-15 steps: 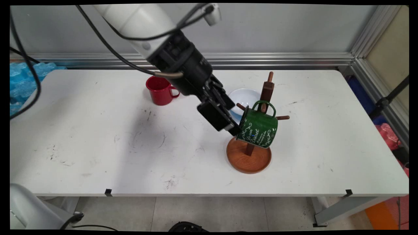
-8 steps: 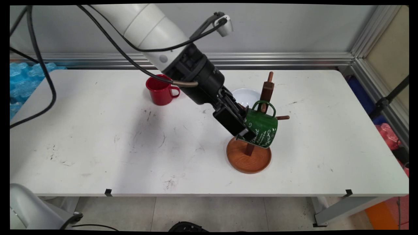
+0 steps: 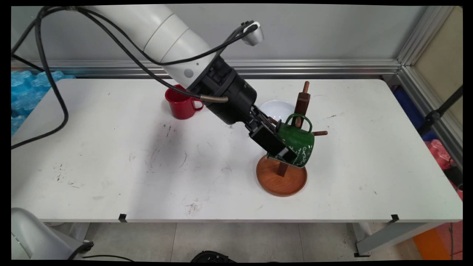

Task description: Pick up the green mug from the rack, then place the picked object on the table

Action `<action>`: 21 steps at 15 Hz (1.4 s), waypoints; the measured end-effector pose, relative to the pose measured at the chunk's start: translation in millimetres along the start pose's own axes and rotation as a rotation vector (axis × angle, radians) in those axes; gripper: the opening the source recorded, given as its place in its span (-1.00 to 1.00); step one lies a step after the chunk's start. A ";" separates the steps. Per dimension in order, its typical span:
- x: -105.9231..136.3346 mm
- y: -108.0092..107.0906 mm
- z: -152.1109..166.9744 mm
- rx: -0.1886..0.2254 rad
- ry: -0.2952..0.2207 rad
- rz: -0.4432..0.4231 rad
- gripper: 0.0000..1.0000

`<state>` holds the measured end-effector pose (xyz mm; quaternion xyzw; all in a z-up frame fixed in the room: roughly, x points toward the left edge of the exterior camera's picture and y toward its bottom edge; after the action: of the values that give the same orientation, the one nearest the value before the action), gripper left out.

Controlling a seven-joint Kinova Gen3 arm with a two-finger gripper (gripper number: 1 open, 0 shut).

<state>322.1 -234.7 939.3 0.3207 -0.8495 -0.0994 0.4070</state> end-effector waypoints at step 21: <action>-11.8 14.1 -5.8 -0.048 0.011 -0.031 -1.00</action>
<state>325.4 -215.9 941.7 0.3244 -0.8397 -0.1242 0.4175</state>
